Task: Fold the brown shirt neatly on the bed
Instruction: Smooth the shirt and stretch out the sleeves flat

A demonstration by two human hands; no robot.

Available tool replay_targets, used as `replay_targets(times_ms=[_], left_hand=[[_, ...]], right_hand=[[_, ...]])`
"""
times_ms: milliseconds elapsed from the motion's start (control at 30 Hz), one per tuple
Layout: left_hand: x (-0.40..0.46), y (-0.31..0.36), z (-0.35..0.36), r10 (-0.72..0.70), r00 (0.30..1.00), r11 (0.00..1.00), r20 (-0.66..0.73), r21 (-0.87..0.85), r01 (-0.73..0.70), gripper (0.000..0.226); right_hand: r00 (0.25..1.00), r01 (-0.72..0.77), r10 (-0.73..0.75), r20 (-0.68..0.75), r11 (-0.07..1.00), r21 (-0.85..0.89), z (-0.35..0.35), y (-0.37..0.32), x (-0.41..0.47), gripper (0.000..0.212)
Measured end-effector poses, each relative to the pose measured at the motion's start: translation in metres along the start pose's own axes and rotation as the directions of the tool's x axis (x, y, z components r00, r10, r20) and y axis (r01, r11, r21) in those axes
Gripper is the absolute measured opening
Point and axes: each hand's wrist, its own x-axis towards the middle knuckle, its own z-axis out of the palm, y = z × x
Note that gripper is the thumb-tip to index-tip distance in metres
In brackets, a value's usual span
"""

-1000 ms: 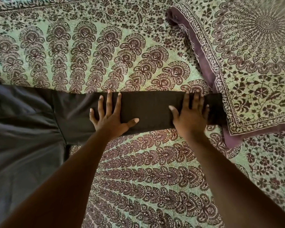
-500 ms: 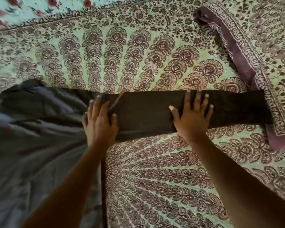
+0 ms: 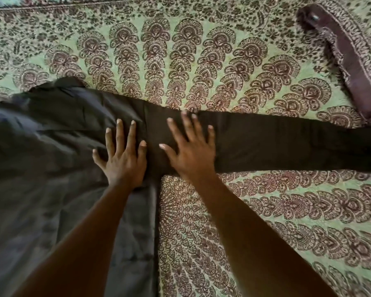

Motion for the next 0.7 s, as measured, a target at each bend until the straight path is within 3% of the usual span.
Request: replay_targets(times_ms=[200,300,367,433,500,700], left_hand=[[0.001,0.005,-0.005,0.029,0.998,0.998,0.055,-0.058,-0.026,0.062],[-0.006,0.02,-0.009,0.173,0.985,0.983,-0.028,-0.055,-0.174,0.063],[-0.011,0.031,-0.006,0.308,0.951,0.951,-0.034,-0.013,-0.309,0.067],[-0.01,0.039,0.003,0.34,0.94,0.94,-0.009,0.028,-0.34,0.072],[-0.001,0.041,0.008,0.271,0.963,0.962,-0.007,0.024,-0.271,0.073],[0.027,0.06,0.0,0.081,0.996,0.996,0.036,-0.044,-0.08,0.074]], right_hand=[[0.904,-0.427,0.427,-0.006,0.903,-0.054,-0.034,0.116,-0.042,0.083],[0.933,-0.357,0.356,-0.056,0.934,-0.019,-0.036,0.097,-0.022,0.08],[0.992,-0.114,0.114,-0.052,0.993,0.001,-0.03,0.066,-0.005,0.071],[0.999,0.054,-0.054,0.006,0.999,-0.001,-0.018,0.044,0.004,0.067],[0.999,0.016,-0.015,0.029,1.0,-0.021,-0.009,0.04,0.003,0.069],[0.941,-0.338,0.338,-0.002,0.941,0.016,-0.021,0.067,-0.018,0.081]])
